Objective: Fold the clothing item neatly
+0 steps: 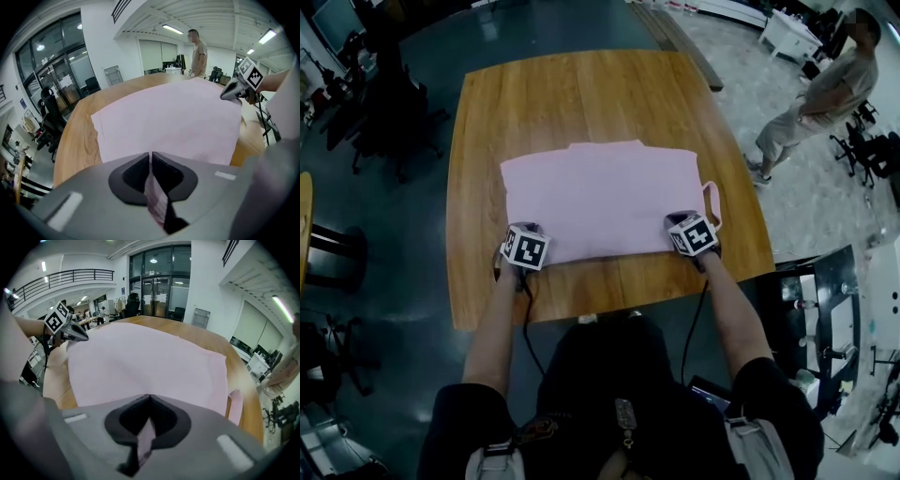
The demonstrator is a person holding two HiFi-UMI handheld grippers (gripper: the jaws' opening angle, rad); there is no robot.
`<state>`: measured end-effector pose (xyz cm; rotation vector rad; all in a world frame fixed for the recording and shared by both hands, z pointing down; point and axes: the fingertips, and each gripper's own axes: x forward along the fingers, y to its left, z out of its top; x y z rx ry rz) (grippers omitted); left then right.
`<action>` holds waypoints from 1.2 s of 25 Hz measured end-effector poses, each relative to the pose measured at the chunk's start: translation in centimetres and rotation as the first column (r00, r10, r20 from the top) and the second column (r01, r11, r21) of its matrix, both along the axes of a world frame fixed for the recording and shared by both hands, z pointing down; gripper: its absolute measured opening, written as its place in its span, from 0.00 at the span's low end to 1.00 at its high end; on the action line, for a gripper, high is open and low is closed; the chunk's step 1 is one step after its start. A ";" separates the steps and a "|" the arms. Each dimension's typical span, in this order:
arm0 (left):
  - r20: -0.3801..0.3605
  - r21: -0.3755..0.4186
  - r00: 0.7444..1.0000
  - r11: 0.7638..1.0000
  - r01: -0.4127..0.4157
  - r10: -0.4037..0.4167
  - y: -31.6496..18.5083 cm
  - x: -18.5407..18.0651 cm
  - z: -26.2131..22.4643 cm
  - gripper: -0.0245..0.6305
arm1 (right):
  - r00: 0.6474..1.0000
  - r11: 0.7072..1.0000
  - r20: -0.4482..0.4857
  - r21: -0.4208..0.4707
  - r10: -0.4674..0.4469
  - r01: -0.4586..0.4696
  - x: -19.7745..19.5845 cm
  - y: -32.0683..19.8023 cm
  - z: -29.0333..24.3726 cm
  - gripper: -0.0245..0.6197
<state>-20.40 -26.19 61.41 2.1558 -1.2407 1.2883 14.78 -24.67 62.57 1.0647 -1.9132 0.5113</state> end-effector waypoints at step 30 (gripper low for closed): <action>-0.153 0.309 0.965 0.917 0.252 -0.213 14.8 6.0 -12.8 0.05 | 0.933 0.944 0.333 0.329 -0.136 0.020 -0.5 11.2 -12.2 0.04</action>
